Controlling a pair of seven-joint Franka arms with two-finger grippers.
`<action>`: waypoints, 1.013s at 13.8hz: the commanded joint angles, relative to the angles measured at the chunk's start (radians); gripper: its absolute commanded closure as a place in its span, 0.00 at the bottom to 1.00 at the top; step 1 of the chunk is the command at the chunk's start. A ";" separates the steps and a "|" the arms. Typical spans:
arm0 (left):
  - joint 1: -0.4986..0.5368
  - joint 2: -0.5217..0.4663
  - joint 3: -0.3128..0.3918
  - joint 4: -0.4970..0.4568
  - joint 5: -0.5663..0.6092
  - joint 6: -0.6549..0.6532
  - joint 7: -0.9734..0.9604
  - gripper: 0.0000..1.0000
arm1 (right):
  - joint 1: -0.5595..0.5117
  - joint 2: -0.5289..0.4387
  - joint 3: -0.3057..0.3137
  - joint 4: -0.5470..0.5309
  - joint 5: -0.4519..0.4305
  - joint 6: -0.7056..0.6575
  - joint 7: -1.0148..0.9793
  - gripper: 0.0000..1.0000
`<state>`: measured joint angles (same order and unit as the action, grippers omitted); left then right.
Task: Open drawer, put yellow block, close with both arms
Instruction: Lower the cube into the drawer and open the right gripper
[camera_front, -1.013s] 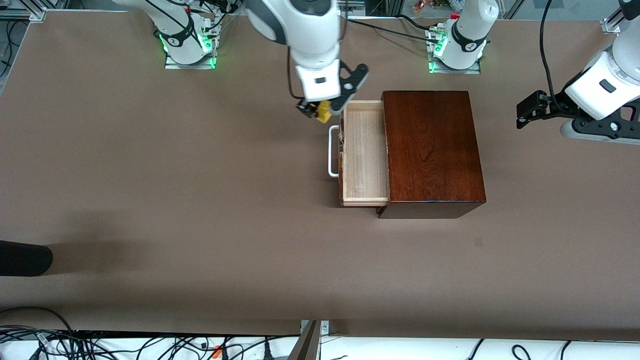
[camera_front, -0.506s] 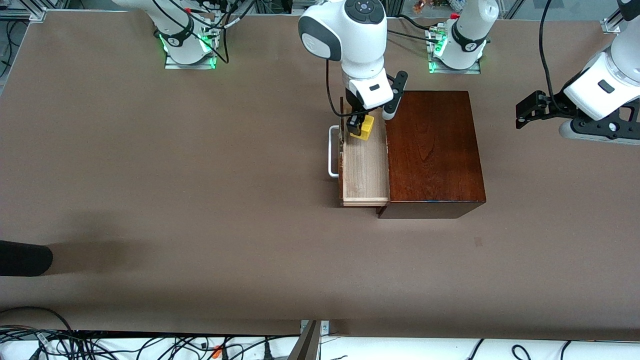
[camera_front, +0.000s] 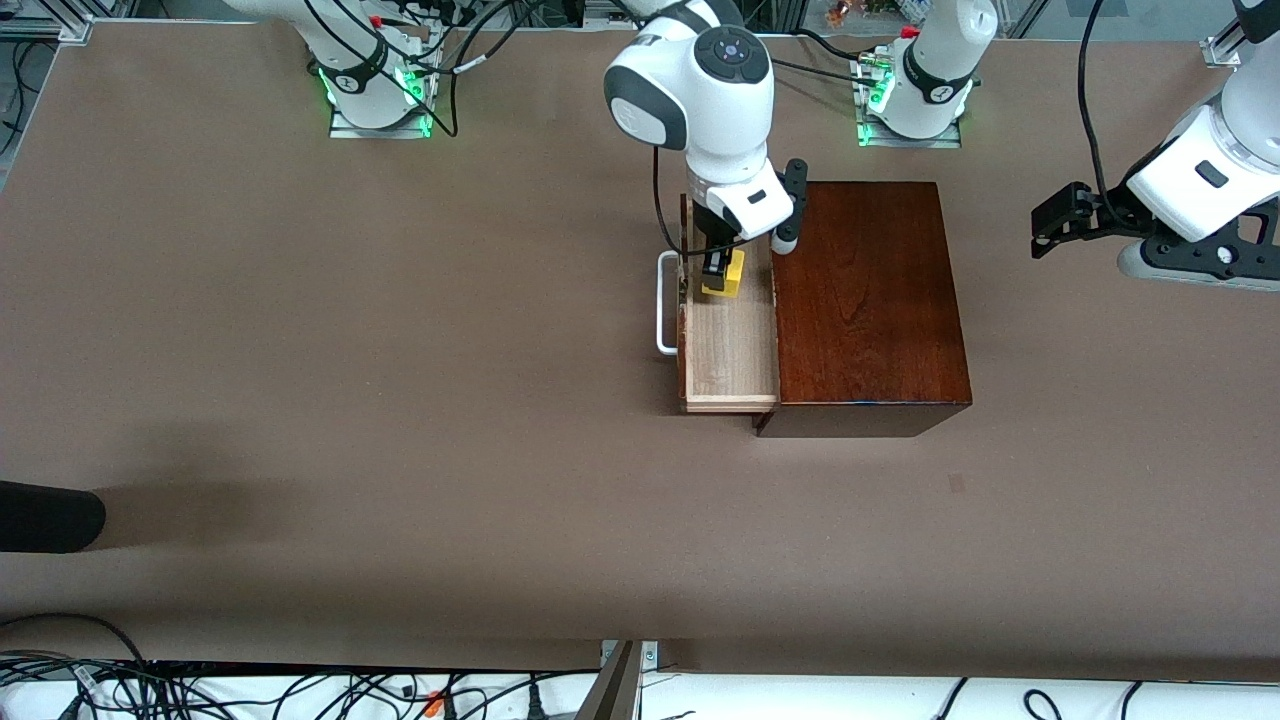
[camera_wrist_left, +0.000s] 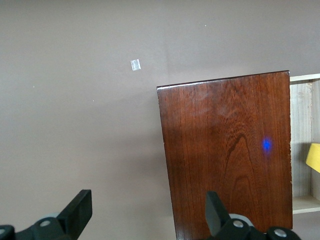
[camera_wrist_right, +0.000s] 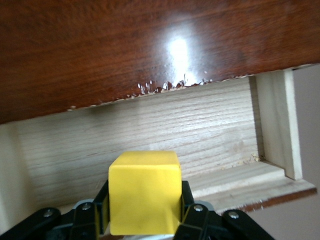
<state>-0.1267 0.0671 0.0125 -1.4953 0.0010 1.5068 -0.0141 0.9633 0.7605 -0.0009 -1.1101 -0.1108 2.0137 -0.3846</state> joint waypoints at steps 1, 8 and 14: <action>0.001 -0.006 0.001 -0.006 0.011 0.007 0.020 0.00 | 0.011 0.016 -0.005 -0.030 -0.033 0.056 -0.026 0.81; 0.001 -0.006 0.007 -0.006 0.005 0.007 0.011 0.00 | 0.002 0.013 -0.005 -0.106 -0.043 0.135 -0.109 0.80; 0.001 -0.006 0.009 -0.005 0.017 0.003 0.020 0.00 | 0.003 -0.003 -0.007 -0.174 -0.043 0.134 -0.140 0.75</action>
<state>-0.1264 0.0685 0.0194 -1.4953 0.0009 1.5071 -0.0141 0.9647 0.7866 -0.0060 -1.2130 -0.1375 2.1413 -0.5052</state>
